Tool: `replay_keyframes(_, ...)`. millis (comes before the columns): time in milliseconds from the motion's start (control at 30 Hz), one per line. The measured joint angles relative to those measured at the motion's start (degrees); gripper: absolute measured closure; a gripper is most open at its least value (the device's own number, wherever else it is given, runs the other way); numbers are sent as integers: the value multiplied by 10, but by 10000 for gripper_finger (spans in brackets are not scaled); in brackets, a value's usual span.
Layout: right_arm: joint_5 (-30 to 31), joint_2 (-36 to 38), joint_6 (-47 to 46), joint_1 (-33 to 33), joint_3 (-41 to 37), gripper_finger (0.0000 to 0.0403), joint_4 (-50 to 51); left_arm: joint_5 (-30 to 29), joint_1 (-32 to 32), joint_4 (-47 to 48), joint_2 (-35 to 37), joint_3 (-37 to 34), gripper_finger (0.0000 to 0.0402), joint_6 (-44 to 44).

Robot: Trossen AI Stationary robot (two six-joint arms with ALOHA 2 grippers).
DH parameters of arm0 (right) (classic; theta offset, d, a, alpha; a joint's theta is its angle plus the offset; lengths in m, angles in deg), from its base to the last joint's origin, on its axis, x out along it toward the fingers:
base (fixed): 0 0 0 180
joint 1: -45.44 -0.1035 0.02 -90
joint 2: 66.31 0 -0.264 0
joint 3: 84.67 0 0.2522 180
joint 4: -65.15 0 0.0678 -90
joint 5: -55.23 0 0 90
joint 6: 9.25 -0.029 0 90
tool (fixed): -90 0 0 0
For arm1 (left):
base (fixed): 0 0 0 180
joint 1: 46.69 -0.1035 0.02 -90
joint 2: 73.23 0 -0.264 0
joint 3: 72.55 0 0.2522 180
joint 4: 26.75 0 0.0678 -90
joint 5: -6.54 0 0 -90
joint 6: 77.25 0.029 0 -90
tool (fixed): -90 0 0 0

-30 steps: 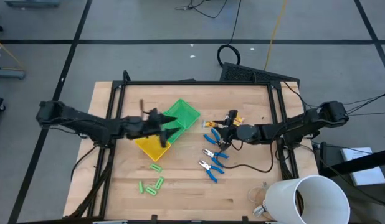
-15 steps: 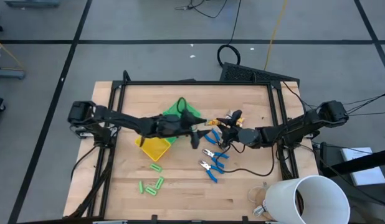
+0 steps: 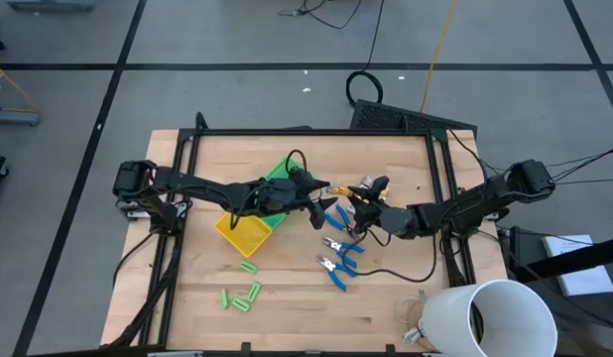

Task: Pick & Place School Supplies
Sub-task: Put the crayon box into the top green bin

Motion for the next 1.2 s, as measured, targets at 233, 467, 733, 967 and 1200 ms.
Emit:
replay_keyframes(233, -9, 0, 2, -6, 0, 314, -6, 4, -18, 9, 0, 0, 133, -57)
replay_keyframes(467, -6, 0, 4, -5, 0, 314, -27, 81, -23, 16, -1, 0, 133, -82)
replay_keyframes(733, -4, 0, 5, -4, 0, 314, -33, 86, -22, 23, -4, 0, 133, -94)
replay_keyframes(967, -4, 0, 5, -4, 0, 314, -33, 99, -27, 32, -4, 0, 133, -102)
replay_keyframes(1200, -4, 0, 5, -4, 0, 314, -32, 99, -30, 33, -4, 0, 185, -102)
